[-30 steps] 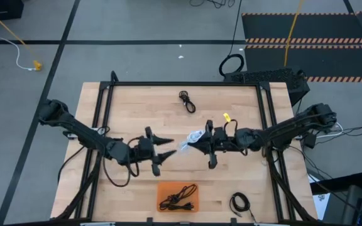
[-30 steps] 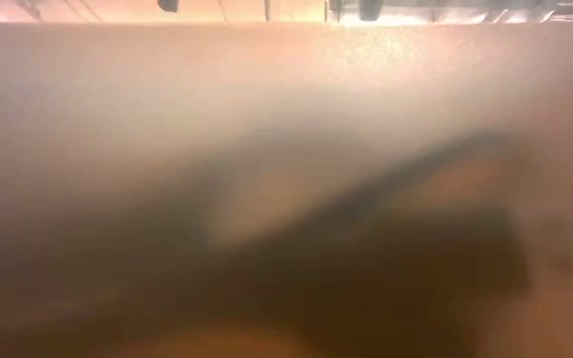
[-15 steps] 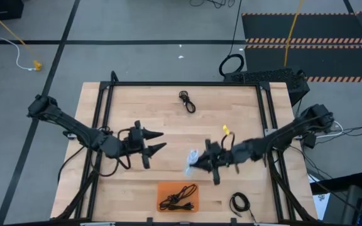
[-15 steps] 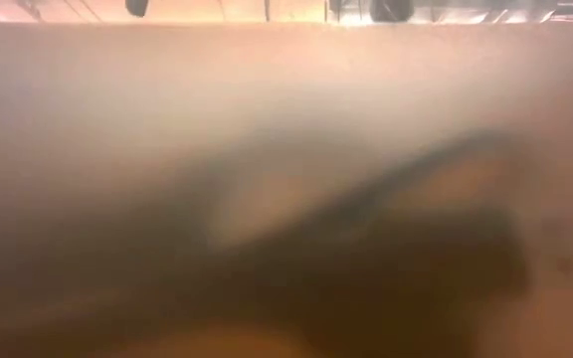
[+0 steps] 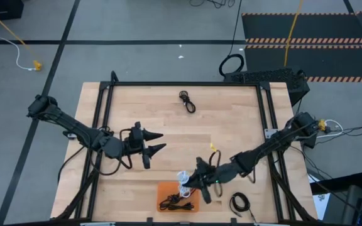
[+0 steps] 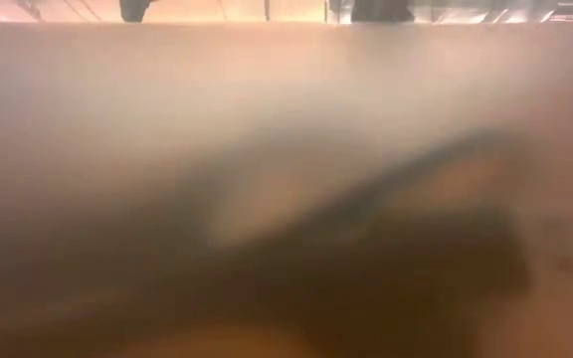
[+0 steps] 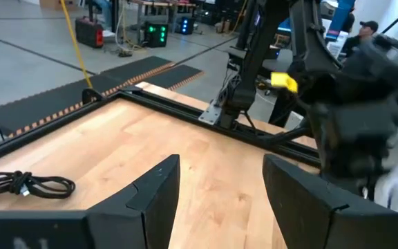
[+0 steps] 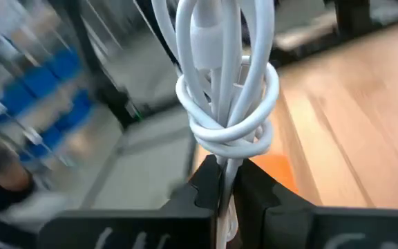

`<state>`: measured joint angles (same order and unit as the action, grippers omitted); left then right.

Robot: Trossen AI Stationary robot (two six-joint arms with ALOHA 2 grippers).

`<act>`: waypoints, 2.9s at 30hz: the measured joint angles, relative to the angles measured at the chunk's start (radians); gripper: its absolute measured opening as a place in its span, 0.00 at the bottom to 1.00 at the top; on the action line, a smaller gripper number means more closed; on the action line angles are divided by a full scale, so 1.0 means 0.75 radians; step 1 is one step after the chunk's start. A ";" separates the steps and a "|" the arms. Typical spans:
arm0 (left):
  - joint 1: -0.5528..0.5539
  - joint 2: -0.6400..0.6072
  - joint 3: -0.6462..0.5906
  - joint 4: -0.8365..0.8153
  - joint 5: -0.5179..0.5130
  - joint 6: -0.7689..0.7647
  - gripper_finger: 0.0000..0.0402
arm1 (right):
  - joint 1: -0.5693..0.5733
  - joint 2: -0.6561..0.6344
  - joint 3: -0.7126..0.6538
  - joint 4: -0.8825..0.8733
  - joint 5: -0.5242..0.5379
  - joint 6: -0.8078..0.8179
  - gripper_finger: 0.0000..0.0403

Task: Pick and place USB-C Cables
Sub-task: Put the white charger cable into the orange bin, then put the top center black charger cable into the orange bin

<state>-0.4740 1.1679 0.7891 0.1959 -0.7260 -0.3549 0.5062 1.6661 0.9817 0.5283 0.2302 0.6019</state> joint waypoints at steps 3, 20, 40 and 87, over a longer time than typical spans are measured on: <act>0.000 -0.001 0.000 -0.003 0.014 -0.026 0.52 | 0.002 0.047 0.091 -0.185 -0.001 0.013 0.02; -0.035 0.000 0.000 -0.080 0.105 -0.102 0.52 | 0.048 0.206 0.141 -0.182 -0.033 0.224 0.03; -0.035 0.000 0.000 -0.097 0.105 -0.108 0.52 | 0.037 0.218 0.142 -0.131 -0.174 0.017 0.40; 0.751 0.193 -0.001 -0.234 0.593 -0.021 0.52 | -0.727 -0.328 -0.184 -0.820 -0.137 -0.263 0.44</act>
<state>0.0892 1.3123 0.7883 0.0204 -0.2809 -0.3704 -0.0389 1.4198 0.8440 -0.0870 0.1277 0.4046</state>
